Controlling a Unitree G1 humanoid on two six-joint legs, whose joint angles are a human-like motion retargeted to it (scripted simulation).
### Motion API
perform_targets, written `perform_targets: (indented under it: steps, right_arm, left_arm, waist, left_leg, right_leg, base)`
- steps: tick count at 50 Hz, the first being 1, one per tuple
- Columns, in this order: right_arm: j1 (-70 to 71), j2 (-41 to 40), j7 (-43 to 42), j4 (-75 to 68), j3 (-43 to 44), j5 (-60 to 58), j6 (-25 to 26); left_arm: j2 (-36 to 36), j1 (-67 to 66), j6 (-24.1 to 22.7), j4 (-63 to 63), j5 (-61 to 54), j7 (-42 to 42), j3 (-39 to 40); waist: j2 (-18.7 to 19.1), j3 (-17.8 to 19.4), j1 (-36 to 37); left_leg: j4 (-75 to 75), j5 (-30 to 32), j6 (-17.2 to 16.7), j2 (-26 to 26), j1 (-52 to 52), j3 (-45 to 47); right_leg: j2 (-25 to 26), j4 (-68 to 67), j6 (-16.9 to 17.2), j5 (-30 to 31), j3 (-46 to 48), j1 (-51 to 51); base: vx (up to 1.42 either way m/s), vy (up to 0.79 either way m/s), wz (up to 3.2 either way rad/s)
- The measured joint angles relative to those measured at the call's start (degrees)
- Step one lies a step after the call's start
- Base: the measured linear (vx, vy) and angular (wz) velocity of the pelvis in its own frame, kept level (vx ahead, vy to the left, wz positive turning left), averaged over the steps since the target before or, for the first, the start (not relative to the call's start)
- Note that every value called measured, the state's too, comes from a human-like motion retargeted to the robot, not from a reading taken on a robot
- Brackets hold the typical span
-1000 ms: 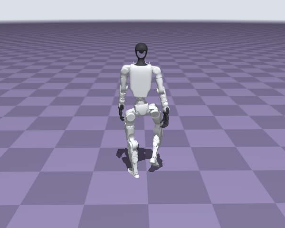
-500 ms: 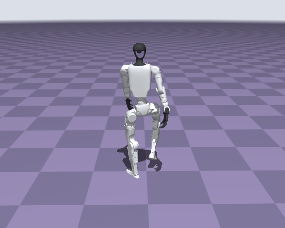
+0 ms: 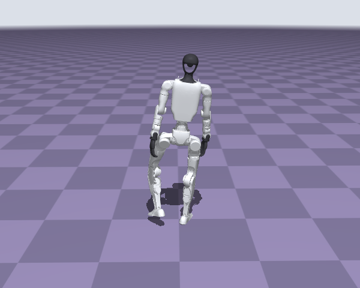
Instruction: In place motions
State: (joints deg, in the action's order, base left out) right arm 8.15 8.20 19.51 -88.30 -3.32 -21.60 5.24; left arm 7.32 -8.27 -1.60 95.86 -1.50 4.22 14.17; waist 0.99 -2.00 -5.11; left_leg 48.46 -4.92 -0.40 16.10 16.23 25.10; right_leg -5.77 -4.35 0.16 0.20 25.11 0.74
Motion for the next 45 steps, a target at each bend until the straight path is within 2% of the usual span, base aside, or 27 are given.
perform_targets:
  steps: [2,5,8,12,15,18,20,25,27,30,33,35,37,38,40,42,45]
  right_arm:
    - [3.93,-1.81,1.35,1.66,-0.39,3.34,-0.71]
    - [10.21,-4.7,4.48,4.76,0.84,5.71,-0.27]
    - [16.75,-6.57,5.93,9.59,3.8,6.32,-1.46]
    - [25.22,-7.48,8.96,17.42,2.7,6.9,-4.82]
    - [29.87,-7.35,8.25,21.23,2.39,2.67,-8.2]
    - [32.68,-6.75,5.98,20.95,1.54,-1.1,-9.39]
    - [33.23,-6.76,6.57,19.83,1.52,-2.68,-9.36]
    - [27.43,-8.12,7.52,16.93,2.08,-4.19,-9.19]
    - [23.6,-8.46,5.41,15.34,0.86,-3.82,-10.09]
    - [17.3,-8.54,1.31,12.7,-0.82,-2.77,-11.45]
    - [10.96,-8.53,-3.65,9.82,-1.76,1.76,-13.49]
    - [7.83,-8.39,-5.7,7.98,-1.8,4.69,-13.95]
    - [5.75,-7.88,-6.69,6.31,-1.78,5.69,-14.05]
    - [4.9,-7.48,-6.9,5.66,-1.75,5.47,-13.86]
    - [3.62,-6.63,-6.82,4.63,-2.11,4.04,-12.94]
    - [2.82,-5.75,-5.76,4.52,-2.46,2.15,-11.43]
    - [1.2,-3.94,-2.42,6.25,-2.1,0.6,-10.93]
  left_arm:
    - [1.54,-3.25,-0.07,0.99,4.61,3.21,-2.1]
    - [2.63,-8.68,4.08,1.55,12.25,5.95,-3.72]
    - [2.07,-13.1,8.34,1.55,21.6,11.0,-3.89]
    - [1.63,-16.97,9.23,1.55,29.28,18.91,-3.94]
    - [0.81,-18.67,10.37,1.55,28.83,18.98,-2.31]
    - [0.13,-17.86,10.11,1.55,25.58,17.8,-0.48]
    - [-0.07,-16.17,9.11,1.55,23.54,17.5,0.69]
    - [0.33,-11.74,7.95,1.55,16.13,12.8,5.11]
    - [0.82,-9.79,7.39,1.41,12.67,10.86,6.89]
    - [1.42,-7.45,7.25,-0.31,8.33,8.7,8.73]
    - [2.37,-5.72,6.59,-2.61,6.19,7.12,8.94]
    - [3.17,-4.47,5.76,-4.06,5.36,6.05,8.71]
    - [3.51,-3.33,4.8,-5.06,4.45,4.87,8.49]
    - [3.54,-2.81,4.38,-5.37,4.01,4.4,8.34]
    - [3.41,-1.79,3.83,-5.51,3.36,3.94,8.54]
    - [3.25,-0.3,3.55,-5.29,3.1,3.75,8.94]
    - [3.94,2.29,2.62,-4.78,2.96,2.99,7.28]
  waist:
    - [0.05,1.79,3.66]
    - [-1.04,4.87,9.78]
    - [-3.06,7.73,18.44]
    - [-6.82,12.45,25.81]
    - [-8.23,15.75,28.22]
    - [-7.88,16.18,28.39]
    - [-6.91,15.04,27.17]
    - [-4.61,8.48,21.2]
    - [-3.91,6.02,17.5]
    - [-3.71,3.2,13.05]
    - [-3.74,0.57,9.75]
    - [-2.72,-0.98,7.74]
    - [-1.35,-1.7,6.46]
    - [-0.93,-1.96,5.74]
    - [0.27,-2.51,3.7]
    - [0.28,-3.42,1.77]
    - [-0.21,-2.81,1.34]
  left_leg:
    - [14.43,4.98,5.4,3.66,9.95,-4.35]
    - [33.55,-2.99,7.58,12.36,21.43,-5.55]
    - [45.21,-8.23,10.17,16.96,32.24,-5.78]
    - [51.28,-10.33,11.11,15.44,42.7,-4.64]
    - [50.41,-10.62,10.35,12.61,43.43,-2.6]
    - [49.02,-9.82,8.93,11.72,41.08,-3.36]
    - [47.9,-9.68,8.34,12.18,38.76,-5.0]
    - [38.74,-9.28,4.9,12.68,28.03,-7.05]
    - [30.5,-8.31,3.73,9.08,21.21,-6.66]
    - [14.36,-6.31,1.36,1.02,10.01,-6.56]
    - [-5.93,-3.08,0.62,-6.16,-1.3,-8.14]
    - [-21.51,-8.35,-3.28,-8.96,-9.21,-8.16]
    - [-33.15,-14.56,-3.24,-10.74,-16.02,-6.3]
    - [-37.16,-16.04,-1.56,-11.44,-18.38,-4.19]
    - [-43.18,-13.55,-2.37,-12.08,-20.35,-6.35]
    - [-44.69,-12.2,-3.81,-11.24,-19.53,-4.68]
    - [-44.4,-12.98,-1.88,-12.67,-18.08,-6.3]
  right_leg:
    - [1.24,0.15,-0.61,0.21,-2.18,0.47]
    - [2.59,0.28,-2.52,0.44,-3.87,-0.82]
    - [1.73,-1.84,-4.41,-0.68,-7.1,-0.52]
    - [-2.2,-5.15,-5.89,-1.42,-11.15,0.56]
    - [-4.67,-7.22,-6.57,-2.04,-12.36,-0.15]
    - [-4.84,-7.9,-6.75,-2.75,-11.57,-0.99]
    - [-3.74,-7.35,-6.59,-3.12,-9.88,-1.57]
    - [-0.69,-3.66,-4.92,-2.9,-5.63,-2.34]
    - [-0.08,-2.13,-3.92,-2.8,-3.46,-2.91]
    - [-0.59,-0.67,-2.14,-2.7,-0.86,-3.67]
    - [-0.93,-0.08,-0.9,-2.94,1.4,-4.2]
    - [0.24,-0.33,-0.48,-3.39,3.11,-3.93]
    - [1.67,-0.38,-0.14,-3.65,3.85,-4.13]
    - [1.94,-0.31,0.15,-3.67,4.35,-4.42]
    - [2.59,-0.1,0.7,-3.58,5.62,-4.96]
    - [1.83,-0.04,1.26,-3.34,6.75,-3.91]
    - [0.6,-0.55,2.13,-3.03,7.71,-2.95]
  base:
    - [-0.2,-0.28,-0.76]
    - [-0.06,-0.24,-0.86]
    - [-0.1,-0.09,-1.27]
    - [-0.04,-0.06,-1.02]
    - [0.03,0.0,-0.34]
    - [0.0,-0.02,0.12]
    - [0.0,-0.03,0.63]
    - [0.08,0.03,0.94]
    - [0.12,0.05,1.1]
    - [0.15,0.09,0.87]
    - [0.21,0.12,0.67]
    - [0.16,0.16,0.59]
    - [0.12,0.2,0.36]
    - [0.14,0.21,0.37]
    - [0.15,0.26,0.48]
    - [0.01,0.21,0.46]
    - [0.0,0.13,0.17]
